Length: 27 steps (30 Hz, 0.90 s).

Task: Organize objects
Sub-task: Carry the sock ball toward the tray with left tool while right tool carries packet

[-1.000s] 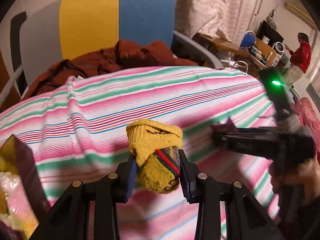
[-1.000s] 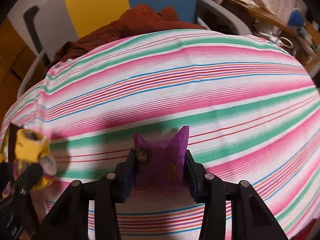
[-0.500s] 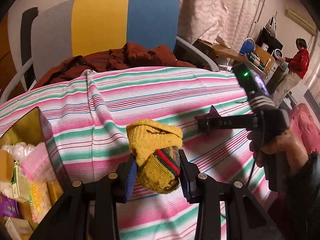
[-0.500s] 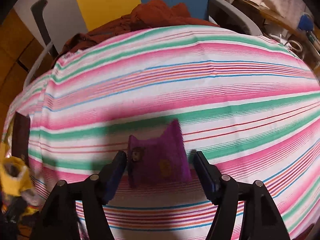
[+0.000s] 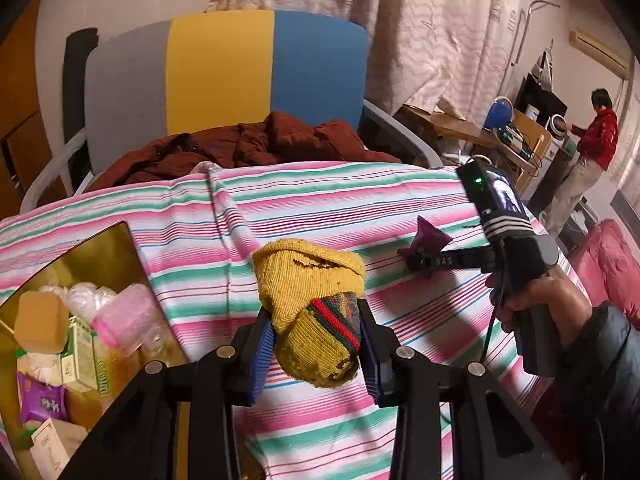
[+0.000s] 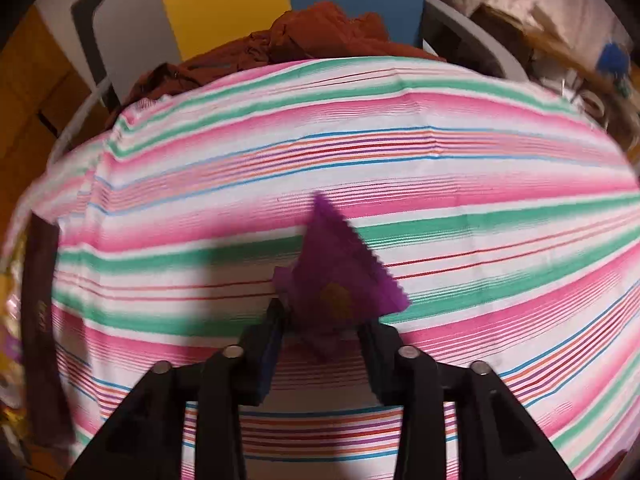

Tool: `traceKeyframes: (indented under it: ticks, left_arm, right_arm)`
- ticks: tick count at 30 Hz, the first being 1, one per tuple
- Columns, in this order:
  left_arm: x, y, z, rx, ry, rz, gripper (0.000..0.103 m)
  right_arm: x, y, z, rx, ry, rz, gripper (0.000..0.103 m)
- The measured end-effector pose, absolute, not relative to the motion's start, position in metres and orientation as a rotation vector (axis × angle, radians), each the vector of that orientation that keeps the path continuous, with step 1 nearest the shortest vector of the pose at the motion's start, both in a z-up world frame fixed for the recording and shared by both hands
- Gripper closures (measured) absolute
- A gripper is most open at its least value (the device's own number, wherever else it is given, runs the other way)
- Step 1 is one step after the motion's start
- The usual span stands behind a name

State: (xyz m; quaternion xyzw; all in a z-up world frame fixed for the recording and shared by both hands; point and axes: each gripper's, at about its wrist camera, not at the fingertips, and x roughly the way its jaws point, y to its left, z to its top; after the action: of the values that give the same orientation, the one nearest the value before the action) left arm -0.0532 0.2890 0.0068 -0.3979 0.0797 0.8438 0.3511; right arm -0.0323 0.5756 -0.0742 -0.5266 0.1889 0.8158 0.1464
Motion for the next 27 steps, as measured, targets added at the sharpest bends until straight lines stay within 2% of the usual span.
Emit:
traceKeyframes:
  ticks: [1,2,16,18,21,22,25,27]
  left_arm:
    - [-0.054,0.286,0.007,-1.034,0.200,2.188,0.065]
    - [-0.054,0.283,0.008,-1.034,0.191,2.189,0.065]
    - [-0.053,0.279,0.004,-1.061,0.119,2.131,0.065]
    - [-0.054,0.281,0.002,-1.066,0.117,2.122,0.065]
    - [-0.053,0.283,-0.001,-1.079,0.117,2.114,0.065]
    - [-0.053,0.283,-0.002,-1.082,0.117,2.114,0.065]
    - [-0.052,0.281,-0.001,-1.078,0.115,2.123,0.065]
    - [-0.051,0.278,0.000,-1.073,0.115,2.132,0.065]
  right_arm:
    - [-0.031,0.579,-0.074,-1.503,0.580,2.347,0.036]
    - [-0.030,0.583,-0.073,-1.482,0.604,2.340,0.023]
    - [-0.036,0.618,-0.083,-1.272,0.966,2.312,0.022]
    - [-0.041,0.617,-0.084,-1.270,0.945,2.312,0.023]
    - [-0.051,0.607,-0.084,-1.315,0.807,2.313,0.030]
    - [-0.054,0.605,-0.085,-1.332,0.765,2.307,0.035]
    - [-0.052,0.602,-0.083,-1.355,0.650,2.290,0.064]
    - [-0.055,0.598,-0.082,-1.376,0.603,2.289,0.066]
